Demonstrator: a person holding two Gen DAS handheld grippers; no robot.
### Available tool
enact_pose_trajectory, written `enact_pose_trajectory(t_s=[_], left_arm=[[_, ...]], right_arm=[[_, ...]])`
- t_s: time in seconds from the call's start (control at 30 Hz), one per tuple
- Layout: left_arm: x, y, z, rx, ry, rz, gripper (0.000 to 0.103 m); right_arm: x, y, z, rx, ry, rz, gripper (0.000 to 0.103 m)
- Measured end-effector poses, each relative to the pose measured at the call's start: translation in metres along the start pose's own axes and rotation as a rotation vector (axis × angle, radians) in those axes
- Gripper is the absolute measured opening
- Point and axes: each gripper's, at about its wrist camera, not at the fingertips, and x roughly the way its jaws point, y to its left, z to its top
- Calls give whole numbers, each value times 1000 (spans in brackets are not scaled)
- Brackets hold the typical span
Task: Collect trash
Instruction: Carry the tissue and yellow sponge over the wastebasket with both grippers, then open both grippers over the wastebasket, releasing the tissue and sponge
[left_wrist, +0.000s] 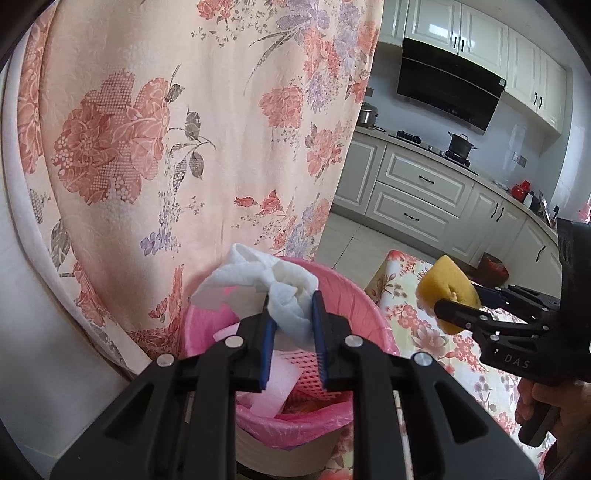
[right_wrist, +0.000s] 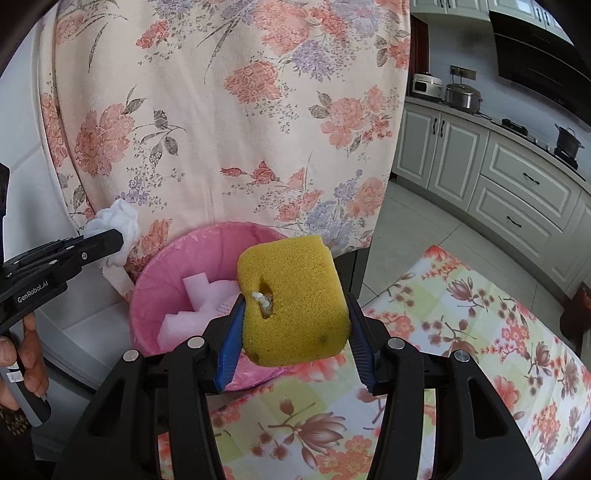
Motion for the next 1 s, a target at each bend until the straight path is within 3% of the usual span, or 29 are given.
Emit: enact_pose_trajectory(t_s=[0.83,0.9,1.0], left_arm=[[75,31,29,-15,91,-31,23],[78,33,31,-23,93,-27,28],[80,35,32,-37,93,-21,44]], right_arm=[[99,34,39,-5,102,84,52],[101,33,40,-1,101,90,53],[103,32,40,5,101,89,61]])
